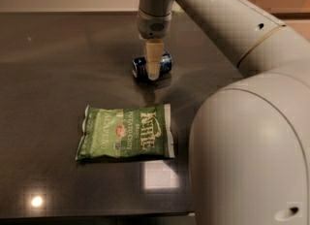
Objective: Place pepsi can upright
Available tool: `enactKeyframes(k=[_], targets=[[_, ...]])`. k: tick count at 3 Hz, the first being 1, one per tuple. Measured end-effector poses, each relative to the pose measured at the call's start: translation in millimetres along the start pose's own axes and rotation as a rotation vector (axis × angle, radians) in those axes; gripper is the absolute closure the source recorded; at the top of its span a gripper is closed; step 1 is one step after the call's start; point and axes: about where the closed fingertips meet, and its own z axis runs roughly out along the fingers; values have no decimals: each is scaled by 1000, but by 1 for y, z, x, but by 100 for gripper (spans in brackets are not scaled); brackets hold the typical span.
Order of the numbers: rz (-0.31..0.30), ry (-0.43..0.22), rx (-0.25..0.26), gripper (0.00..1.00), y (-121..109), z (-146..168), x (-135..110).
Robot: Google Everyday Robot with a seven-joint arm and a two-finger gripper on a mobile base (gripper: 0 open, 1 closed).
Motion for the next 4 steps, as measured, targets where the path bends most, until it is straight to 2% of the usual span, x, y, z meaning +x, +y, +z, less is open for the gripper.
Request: enactKeyframes(k=[2,3,4], targets=[[-28,55,-56,0,-6,37,-2],[-36,77,-76,17,-7,43,-2],[-35,79,-82,40,-10,41,-6]])
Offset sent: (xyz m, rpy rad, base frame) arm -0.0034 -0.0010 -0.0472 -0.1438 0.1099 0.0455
